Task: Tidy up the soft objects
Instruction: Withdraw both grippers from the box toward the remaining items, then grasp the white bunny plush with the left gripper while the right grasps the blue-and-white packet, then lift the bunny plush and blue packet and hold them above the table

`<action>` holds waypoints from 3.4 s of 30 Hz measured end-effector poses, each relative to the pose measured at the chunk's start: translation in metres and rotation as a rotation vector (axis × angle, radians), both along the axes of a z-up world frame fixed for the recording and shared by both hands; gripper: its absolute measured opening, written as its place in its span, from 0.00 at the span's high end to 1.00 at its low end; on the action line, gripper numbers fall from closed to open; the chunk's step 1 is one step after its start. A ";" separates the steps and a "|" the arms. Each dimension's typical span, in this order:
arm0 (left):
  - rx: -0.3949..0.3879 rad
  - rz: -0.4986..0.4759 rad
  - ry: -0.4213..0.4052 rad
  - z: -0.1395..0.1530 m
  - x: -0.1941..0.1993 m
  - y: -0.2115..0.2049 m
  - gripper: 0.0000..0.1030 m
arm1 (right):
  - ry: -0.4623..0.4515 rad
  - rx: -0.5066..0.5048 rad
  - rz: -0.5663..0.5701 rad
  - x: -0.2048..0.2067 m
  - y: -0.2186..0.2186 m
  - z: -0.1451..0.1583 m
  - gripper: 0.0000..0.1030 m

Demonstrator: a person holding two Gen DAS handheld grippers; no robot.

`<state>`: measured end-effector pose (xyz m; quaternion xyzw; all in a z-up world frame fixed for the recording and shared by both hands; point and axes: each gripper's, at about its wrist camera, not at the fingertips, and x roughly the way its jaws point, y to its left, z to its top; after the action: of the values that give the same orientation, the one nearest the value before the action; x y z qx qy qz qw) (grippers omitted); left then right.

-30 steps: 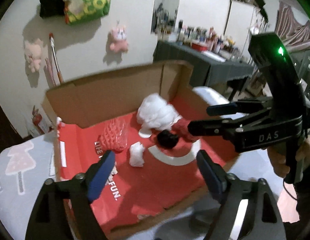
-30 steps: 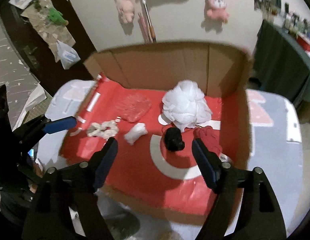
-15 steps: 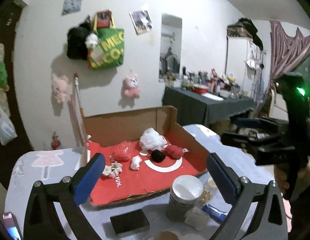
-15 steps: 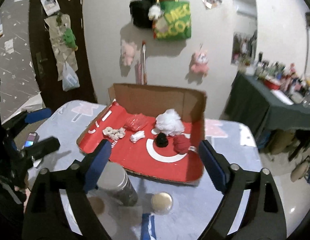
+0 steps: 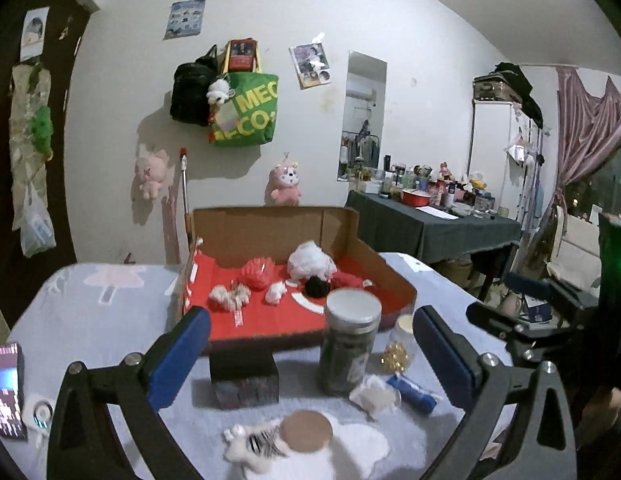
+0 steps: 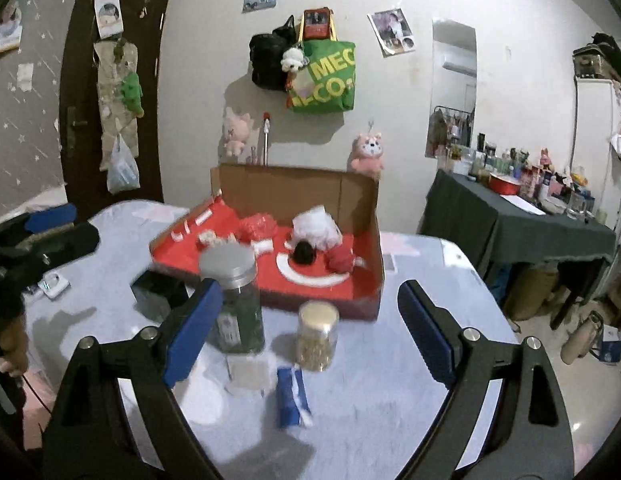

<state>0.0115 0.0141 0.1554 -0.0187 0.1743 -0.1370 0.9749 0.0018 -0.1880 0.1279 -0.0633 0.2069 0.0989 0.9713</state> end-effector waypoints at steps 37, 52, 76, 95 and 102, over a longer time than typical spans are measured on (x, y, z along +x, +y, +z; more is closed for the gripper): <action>0.071 0.105 0.393 -0.146 0.051 0.038 0.26 | 0.330 0.067 0.003 0.049 -0.010 -0.138 0.58; 0.029 0.005 0.385 -0.123 0.041 0.034 0.59 | 0.296 0.131 0.122 0.035 -0.004 -0.104 0.80; -0.014 -0.070 0.388 -0.106 0.048 0.026 0.60 | 0.270 0.137 0.049 0.041 -0.027 -0.098 0.80; -0.043 -0.088 0.389 -0.105 0.048 0.028 0.59 | 0.286 0.264 0.199 0.040 -0.010 -0.086 0.80; -0.035 -0.016 0.455 -0.126 0.054 0.046 0.59 | 0.345 0.121 0.049 0.048 -0.011 -0.125 0.80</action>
<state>0.0658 0.0597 0.0293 -0.0647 0.3873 -0.1400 0.9089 0.0502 -0.1992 0.0028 0.0080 0.3623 0.1439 0.9209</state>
